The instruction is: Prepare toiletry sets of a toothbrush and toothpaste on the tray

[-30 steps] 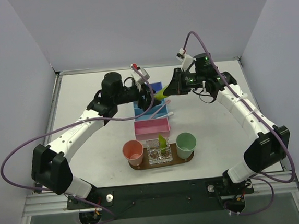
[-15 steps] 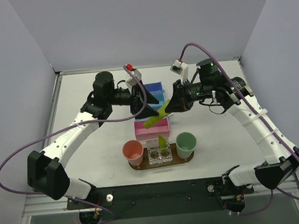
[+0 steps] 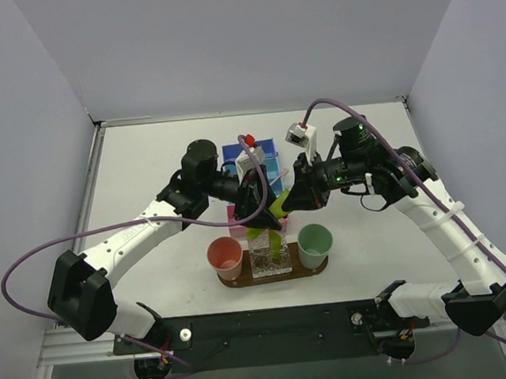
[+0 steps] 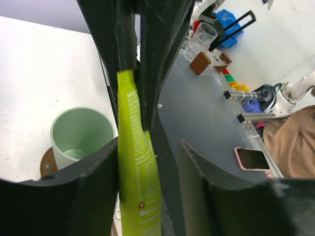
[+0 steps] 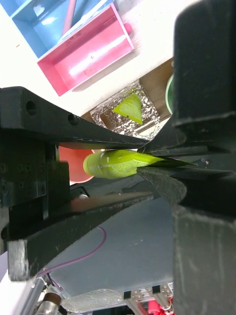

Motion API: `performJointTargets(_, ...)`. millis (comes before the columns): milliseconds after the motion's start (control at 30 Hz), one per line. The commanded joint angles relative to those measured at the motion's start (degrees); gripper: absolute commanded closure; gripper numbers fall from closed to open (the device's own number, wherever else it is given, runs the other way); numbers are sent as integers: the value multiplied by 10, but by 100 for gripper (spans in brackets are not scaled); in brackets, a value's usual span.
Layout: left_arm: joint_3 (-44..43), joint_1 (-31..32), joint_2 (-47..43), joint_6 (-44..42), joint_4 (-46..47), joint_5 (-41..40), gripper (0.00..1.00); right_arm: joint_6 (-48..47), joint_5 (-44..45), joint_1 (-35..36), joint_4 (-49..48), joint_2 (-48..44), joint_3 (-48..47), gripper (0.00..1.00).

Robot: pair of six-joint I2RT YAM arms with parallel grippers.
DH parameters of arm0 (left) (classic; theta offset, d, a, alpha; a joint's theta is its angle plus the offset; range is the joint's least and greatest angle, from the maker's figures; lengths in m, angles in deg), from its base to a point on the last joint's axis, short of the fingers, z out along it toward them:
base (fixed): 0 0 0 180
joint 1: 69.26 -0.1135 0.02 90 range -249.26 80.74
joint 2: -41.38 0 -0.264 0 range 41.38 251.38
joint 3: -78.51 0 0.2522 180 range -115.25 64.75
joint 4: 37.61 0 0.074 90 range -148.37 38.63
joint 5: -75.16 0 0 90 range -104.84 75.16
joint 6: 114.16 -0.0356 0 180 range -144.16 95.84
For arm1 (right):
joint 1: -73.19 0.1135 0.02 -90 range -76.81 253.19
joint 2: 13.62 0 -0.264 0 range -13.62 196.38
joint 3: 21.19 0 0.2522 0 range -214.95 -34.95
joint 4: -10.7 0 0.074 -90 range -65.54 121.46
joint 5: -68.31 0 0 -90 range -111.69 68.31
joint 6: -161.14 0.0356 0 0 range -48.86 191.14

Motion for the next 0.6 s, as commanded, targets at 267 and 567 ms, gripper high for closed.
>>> performJointTargets(267, -8, 8, 1, -26, -1, 4, 81, -19, 0, 13, -8, -24, 8, 100)
performJointTargets(567, 10, 9, -23, -58, -2, -56, 94, 47, 27, 12, -57, -39, 45, 62)
